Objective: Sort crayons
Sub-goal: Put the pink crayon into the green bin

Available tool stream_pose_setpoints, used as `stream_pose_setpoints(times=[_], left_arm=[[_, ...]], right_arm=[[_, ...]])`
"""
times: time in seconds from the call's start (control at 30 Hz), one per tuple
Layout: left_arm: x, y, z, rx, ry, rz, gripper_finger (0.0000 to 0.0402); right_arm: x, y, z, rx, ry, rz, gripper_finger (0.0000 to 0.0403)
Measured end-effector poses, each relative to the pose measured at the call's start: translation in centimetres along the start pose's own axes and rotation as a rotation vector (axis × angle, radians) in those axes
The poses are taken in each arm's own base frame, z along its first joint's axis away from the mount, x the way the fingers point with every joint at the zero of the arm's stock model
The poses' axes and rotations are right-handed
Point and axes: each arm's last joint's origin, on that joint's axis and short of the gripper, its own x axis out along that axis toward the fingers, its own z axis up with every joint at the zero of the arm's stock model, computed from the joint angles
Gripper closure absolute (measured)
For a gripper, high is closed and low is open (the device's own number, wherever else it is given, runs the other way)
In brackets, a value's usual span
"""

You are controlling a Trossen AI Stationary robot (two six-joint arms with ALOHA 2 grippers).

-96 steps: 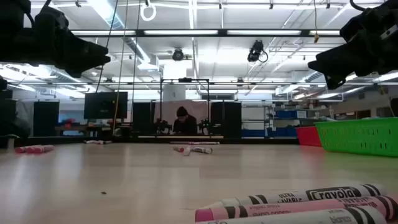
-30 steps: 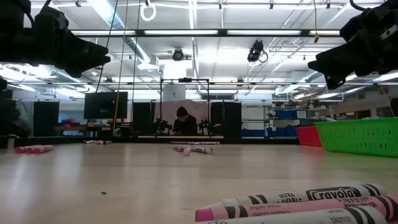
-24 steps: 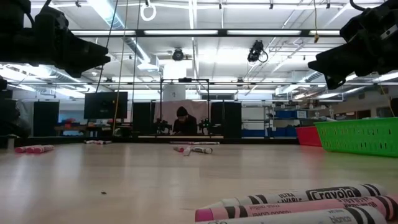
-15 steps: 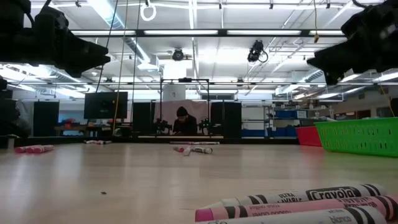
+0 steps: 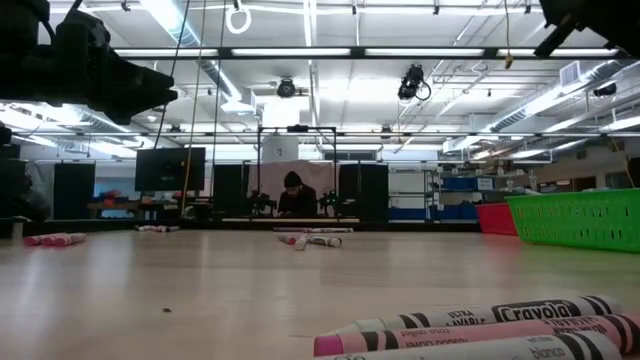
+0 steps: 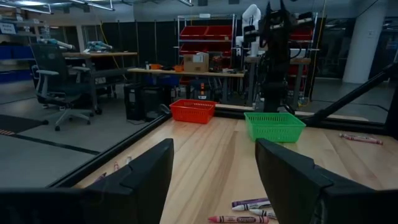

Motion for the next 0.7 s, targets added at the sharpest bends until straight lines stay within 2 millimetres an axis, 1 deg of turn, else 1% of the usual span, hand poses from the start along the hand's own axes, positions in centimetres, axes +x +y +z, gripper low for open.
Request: stream_pose_setpoints(times=[0.1,0.2,0.27,0.37,0.5,0.57,0.7], left_arm=[[0.0,0.0,0.0,0.0,0.0,0.0,0.0162],[0.0,0.0,0.0,0.0,0.0,0.0,0.0162],[0.0,0.0,0.0,0.0,0.0,0.0,0.0162],[0.0,0.0,0.0,0.0,0.0,0.0,0.0162],[0.0,0.0,0.0,0.0,0.0,0.0,0.0162],[0.0,0.0,0.0,0.0,0.0,0.0,0.0162],[0.0,0.0,0.0,0.0,0.0,0.0,0.0162]], right_arm=[[0.3,0.5,-1.0,0.082,0.086,0.153,0.0273],[0.9,1.1,-2.5,0.172,0.185,0.192,0.0273],[2.1,1.7,-3.4,0.214,0.249,0.144,0.0273],[4.5,2.7,-5.1,0.255,0.356,0.063,0.0273],[7.2,4.2,-8.0,0.304,0.495,0.065,0.0273],[8.0,4.6,-9.6,0.376,0.574,0.041,0.0273],[8.4,4.8,-12.4,0.638,0.782,-0.085,0.0273]])
